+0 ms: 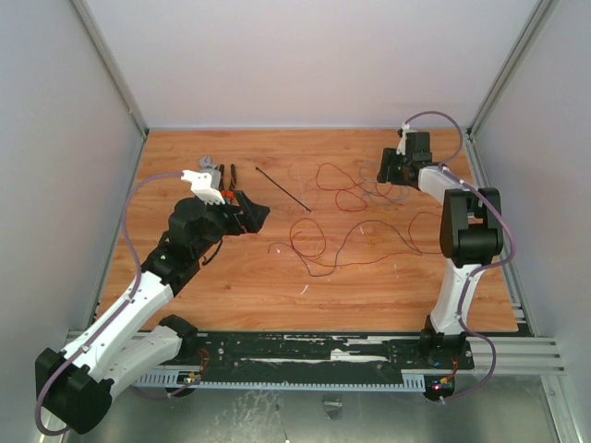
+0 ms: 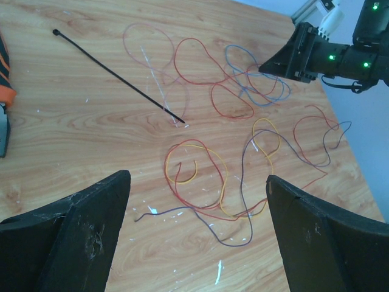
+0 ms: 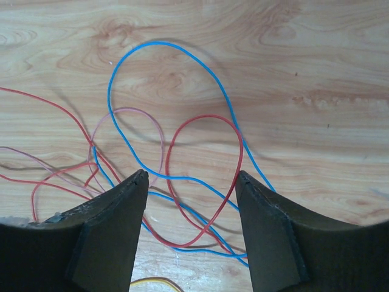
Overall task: Zip-tie the wires
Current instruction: Pick up the cable at the center of the board.
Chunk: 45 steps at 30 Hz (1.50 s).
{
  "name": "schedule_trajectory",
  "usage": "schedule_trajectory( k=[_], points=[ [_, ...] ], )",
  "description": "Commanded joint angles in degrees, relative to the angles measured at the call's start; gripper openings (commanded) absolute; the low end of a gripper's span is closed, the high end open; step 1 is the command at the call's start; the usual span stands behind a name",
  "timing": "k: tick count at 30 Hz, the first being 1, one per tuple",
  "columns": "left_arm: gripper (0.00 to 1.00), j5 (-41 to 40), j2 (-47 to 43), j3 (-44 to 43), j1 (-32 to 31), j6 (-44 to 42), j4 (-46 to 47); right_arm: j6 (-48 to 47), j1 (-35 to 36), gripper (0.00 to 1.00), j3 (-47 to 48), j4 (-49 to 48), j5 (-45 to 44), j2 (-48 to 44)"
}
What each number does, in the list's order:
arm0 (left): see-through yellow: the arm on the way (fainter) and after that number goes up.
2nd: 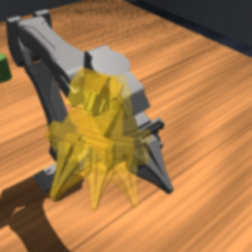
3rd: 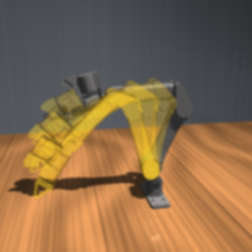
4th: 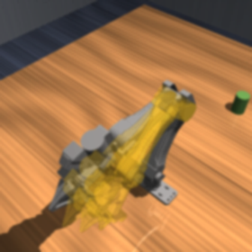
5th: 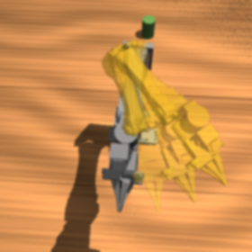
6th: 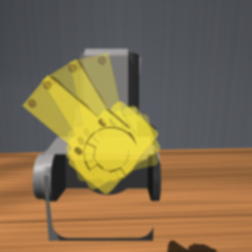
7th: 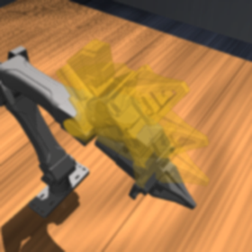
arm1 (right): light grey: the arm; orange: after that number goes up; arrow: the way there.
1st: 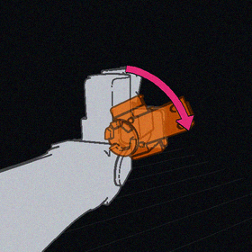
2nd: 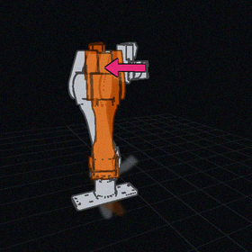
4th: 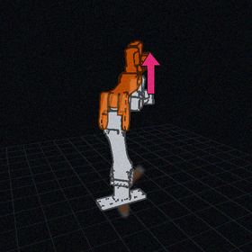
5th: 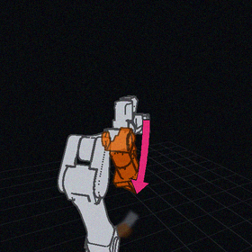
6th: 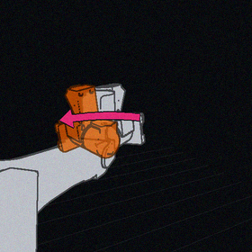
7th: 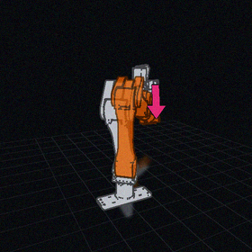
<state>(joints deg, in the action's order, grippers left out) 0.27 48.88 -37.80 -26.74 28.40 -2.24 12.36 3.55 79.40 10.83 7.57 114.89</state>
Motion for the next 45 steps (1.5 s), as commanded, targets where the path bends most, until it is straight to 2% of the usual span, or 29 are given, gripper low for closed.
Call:
schedule_trajectory(
  k=[1, 6, 10, 15, 18, 25, 32, 40, 45],
  points=[
    [0.98, 0.86, 0.15, -0.11, 0.55, -0.54, 1.98, 0.93, -0.39, 0.61, 3.81, -1.2, 1.25, 1.55],
    [0.98, 0.98, 0.51, -0.18, 0.55, -0.51, 2.06, 0.76, -0.43, 0.55, 5.81, -0.44, 1.24, 3.72],
    [0.98, 1.0, 0.6, -0.31, 0.62, -0.54, 2.18, 0.85, -0.38, 0.44, 6.26, -0.41, 1.51, 4.4],
    [0.98, 1.18, 0.48, -0.36, 0.64, -0.51, 2.16, 0.03, -0.41, 0.12, 6.99, 0.32, 0.94, 3.74],
    [0.98, 1.25, -0.13, -1.0, 0.64, -0.58, 2.0, -1.27, -0.44, 0.02, 8.26, 1.4, 1.4, 1.44],
    [0.98, 3.59, 0.7, -5.32, 0.81, -1.7, 1.91, -2.88, -0.27, 0.0, 14.61, 2.18, 7.53, -8.43],
    [0.98, 6.61, 5.56, -12.56, 0.9, -3.13, 6.77, 0.69, -0.3, 0.0, 24.21, -1.43, 22.65, -14.95],
    [0.98, 9.55, 15.51, -22.92, 1.61, -3.67, 11.17, 10.22, -0.28, 0.0, 37.22, -9.76, 35.15, -14.62],
    [0.98, 12.9, 18.28, -23.45, 2.22, -0.87, 18.35, 18.14, -0.26, 0.0, 43.68, -17.75, 39.05, -12.94]
  ],
)
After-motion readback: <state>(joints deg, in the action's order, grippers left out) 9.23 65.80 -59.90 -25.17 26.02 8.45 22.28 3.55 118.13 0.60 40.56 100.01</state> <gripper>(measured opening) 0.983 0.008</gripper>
